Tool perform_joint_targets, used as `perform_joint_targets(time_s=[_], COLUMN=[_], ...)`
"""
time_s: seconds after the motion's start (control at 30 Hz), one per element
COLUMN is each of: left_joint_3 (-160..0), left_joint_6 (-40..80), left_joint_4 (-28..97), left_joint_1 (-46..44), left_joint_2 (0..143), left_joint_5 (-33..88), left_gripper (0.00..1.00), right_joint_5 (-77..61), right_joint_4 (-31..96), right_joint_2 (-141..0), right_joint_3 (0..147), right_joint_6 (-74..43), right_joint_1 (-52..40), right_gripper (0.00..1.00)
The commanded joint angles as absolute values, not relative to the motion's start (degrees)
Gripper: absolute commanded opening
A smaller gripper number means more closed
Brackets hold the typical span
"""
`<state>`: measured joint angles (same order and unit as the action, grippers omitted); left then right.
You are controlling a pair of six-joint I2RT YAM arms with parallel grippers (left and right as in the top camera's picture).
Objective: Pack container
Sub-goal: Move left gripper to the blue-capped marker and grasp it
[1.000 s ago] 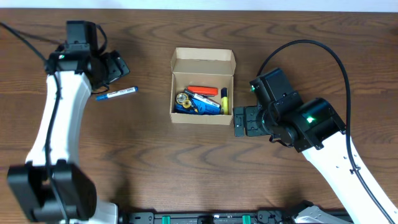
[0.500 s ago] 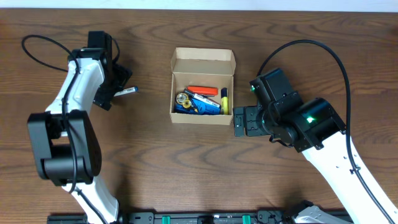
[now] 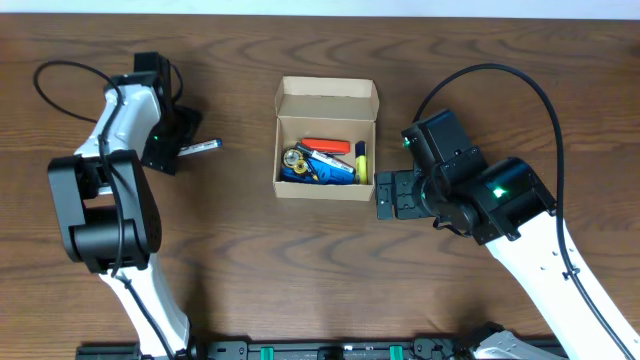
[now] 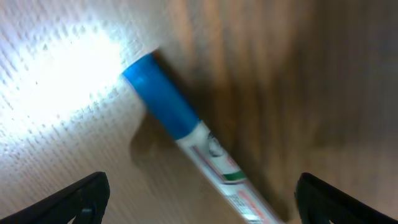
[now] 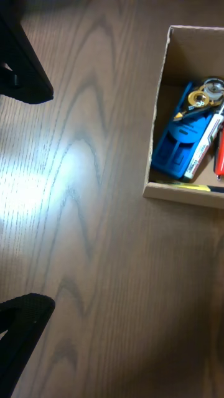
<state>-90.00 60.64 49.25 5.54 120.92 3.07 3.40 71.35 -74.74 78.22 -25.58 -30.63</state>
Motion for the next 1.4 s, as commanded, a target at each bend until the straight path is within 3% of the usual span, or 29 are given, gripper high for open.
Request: perform_joint_targets(time_s=[0.0, 0.4, 0.63, 1.37], left_joint_3=[-94.0, -94.7, -94.7, -94.0], left_joint_6=[61.3, 61.3, 60.8, 60.4], left_joint_4=[51.0, 53.5, 53.5, 53.2], left_joint_1=[5.7, 5.7, 5.7, 5.6], left_joint_2=[122.8, 126.2, 126.3, 126.3], left_joint_5=[3.4, 3.9, 1.2, -3.1], left_gripper=[0.96, 1.00, 0.80, 0.80], right_joint_5=[3.6, 3.6, 3.6, 3.6], right_joint_4=[71.4, 71.4, 71.4, 71.4], right_joint_2=[-74.2, -74.3, -74.3, -74.3], right_joint_3=[78.6, 78.6, 78.6, 78.6], right_joint_6=[-25.0, -25.0, -25.0, -25.0], right_joint_1=[-30.8, -30.8, -30.8, -30.8], right_gripper=[0.99, 0.99, 0.99, 0.99])
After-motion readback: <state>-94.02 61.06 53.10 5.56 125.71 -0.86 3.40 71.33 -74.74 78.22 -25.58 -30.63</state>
